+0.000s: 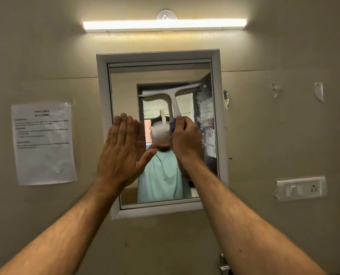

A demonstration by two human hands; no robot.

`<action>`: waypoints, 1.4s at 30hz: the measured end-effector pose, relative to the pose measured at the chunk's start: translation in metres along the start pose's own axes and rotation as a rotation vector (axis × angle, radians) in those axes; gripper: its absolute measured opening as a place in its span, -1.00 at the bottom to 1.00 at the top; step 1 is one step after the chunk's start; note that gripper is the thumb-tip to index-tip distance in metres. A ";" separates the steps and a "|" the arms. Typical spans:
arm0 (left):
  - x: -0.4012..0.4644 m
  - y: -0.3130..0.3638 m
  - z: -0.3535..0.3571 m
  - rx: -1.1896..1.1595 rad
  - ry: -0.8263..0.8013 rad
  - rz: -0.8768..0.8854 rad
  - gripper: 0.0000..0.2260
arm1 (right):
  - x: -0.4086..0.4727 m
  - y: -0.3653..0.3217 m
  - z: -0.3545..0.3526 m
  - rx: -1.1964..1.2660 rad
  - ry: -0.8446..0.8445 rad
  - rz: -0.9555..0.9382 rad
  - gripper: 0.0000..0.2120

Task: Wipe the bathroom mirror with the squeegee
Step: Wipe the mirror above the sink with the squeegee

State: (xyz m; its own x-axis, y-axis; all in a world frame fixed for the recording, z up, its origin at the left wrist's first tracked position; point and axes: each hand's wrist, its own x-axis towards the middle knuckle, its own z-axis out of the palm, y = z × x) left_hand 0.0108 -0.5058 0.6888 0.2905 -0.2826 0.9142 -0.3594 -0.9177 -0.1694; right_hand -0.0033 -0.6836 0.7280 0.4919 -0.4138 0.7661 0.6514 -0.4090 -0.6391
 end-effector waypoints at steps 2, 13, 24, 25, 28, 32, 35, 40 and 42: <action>0.002 0.002 0.001 -0.013 0.011 -0.009 -0.14 | 0.019 -0.021 0.003 0.015 0.015 -0.075 -0.73; 0.009 -0.009 0.005 -0.026 -0.005 -0.040 -0.13 | 0.025 -0.015 0.020 0.041 -0.049 0.029 -0.66; 0.004 -0.014 0.009 -0.017 -0.023 -0.005 -0.14 | 0.027 -0.021 0.021 0.029 -0.015 -0.045 -0.71; 0.004 -0.015 0.008 -0.006 -0.024 -0.003 -0.14 | 0.034 -0.027 0.022 0.038 -0.018 -0.036 -0.70; 0.006 -0.017 0.007 -0.004 -0.008 -0.005 -0.15 | 0.045 -0.033 0.023 0.037 -0.040 -0.017 -0.72; 0.007 -0.018 0.007 0.009 -0.005 -0.008 -0.14 | 0.027 -0.010 0.023 -0.007 -0.064 0.015 -0.70; 0.006 -0.018 0.006 0.010 -0.004 -0.015 -0.13 | 0.005 0.013 0.022 -0.038 -0.062 0.028 -0.71; 0.004 -0.018 0.006 0.038 -0.019 -0.006 -0.13 | 0.001 0.014 0.017 -0.066 -0.028 -0.038 -0.73; 0.004 -0.017 0.006 0.041 -0.021 0.003 -0.14 | 0.019 -0.002 0.013 -0.048 0.004 -0.057 -0.72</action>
State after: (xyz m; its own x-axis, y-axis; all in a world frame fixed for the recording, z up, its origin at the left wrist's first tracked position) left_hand 0.0233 -0.4932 0.6931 0.3083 -0.2908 0.9058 -0.3242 -0.9272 -0.1873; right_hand 0.0121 -0.6805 0.7445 0.4526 -0.3916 0.8011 0.6495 -0.4708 -0.5971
